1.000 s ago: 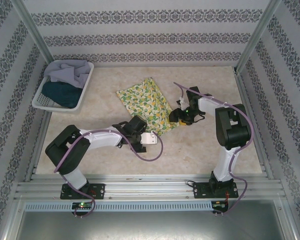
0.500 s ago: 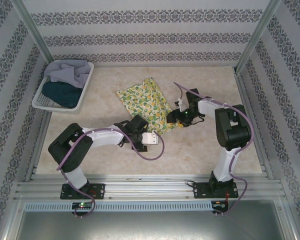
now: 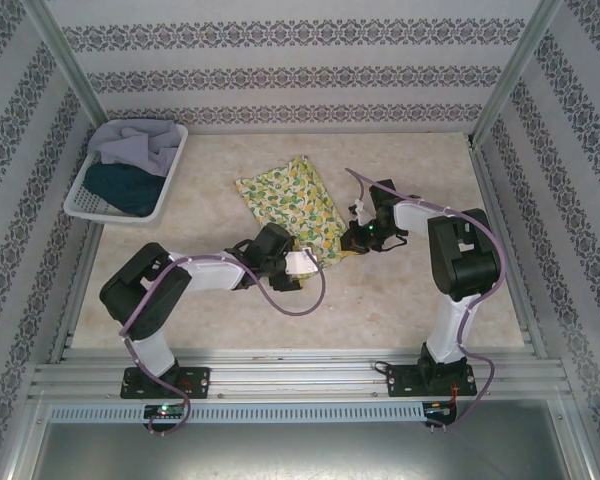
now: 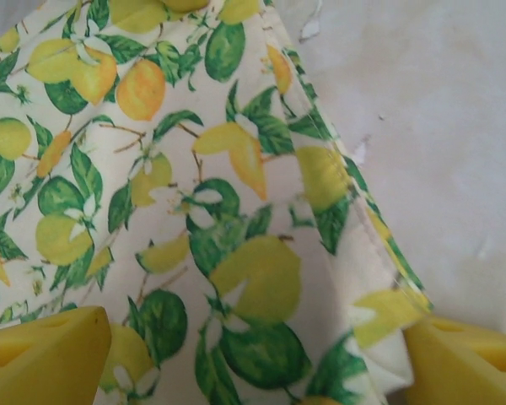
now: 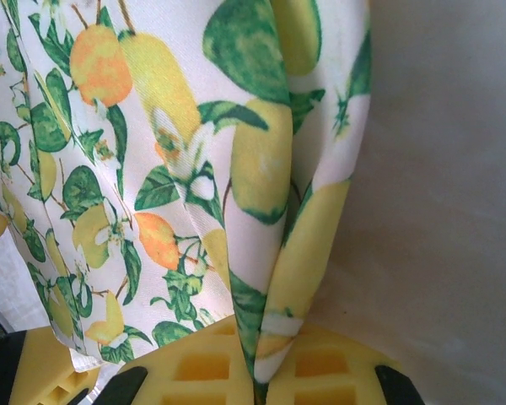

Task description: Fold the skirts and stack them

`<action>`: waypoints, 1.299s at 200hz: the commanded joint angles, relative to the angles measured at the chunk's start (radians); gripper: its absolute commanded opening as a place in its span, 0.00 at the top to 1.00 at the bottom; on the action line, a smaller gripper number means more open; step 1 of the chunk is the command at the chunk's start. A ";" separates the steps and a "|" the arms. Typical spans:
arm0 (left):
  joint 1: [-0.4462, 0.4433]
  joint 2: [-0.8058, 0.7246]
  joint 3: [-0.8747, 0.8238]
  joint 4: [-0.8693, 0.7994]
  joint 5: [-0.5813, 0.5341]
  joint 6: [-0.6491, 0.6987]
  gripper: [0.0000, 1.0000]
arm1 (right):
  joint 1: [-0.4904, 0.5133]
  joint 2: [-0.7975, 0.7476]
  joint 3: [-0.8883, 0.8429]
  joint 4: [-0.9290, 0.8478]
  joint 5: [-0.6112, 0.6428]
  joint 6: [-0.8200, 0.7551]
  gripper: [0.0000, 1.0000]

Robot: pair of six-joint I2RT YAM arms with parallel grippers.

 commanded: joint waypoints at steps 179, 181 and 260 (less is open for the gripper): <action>0.008 -0.460 -0.071 -0.130 0.389 -0.825 1.00 | -0.067 -0.457 -0.020 -0.356 -0.079 0.244 1.00; 0.009 -0.458 -0.078 -0.114 0.391 -0.836 1.00 | -0.067 -0.453 -0.024 -0.357 -0.076 0.245 1.00; 0.210 -0.368 -0.131 0.206 0.465 -1.235 1.00 | -0.033 -0.276 0.162 -0.112 -0.169 0.475 1.00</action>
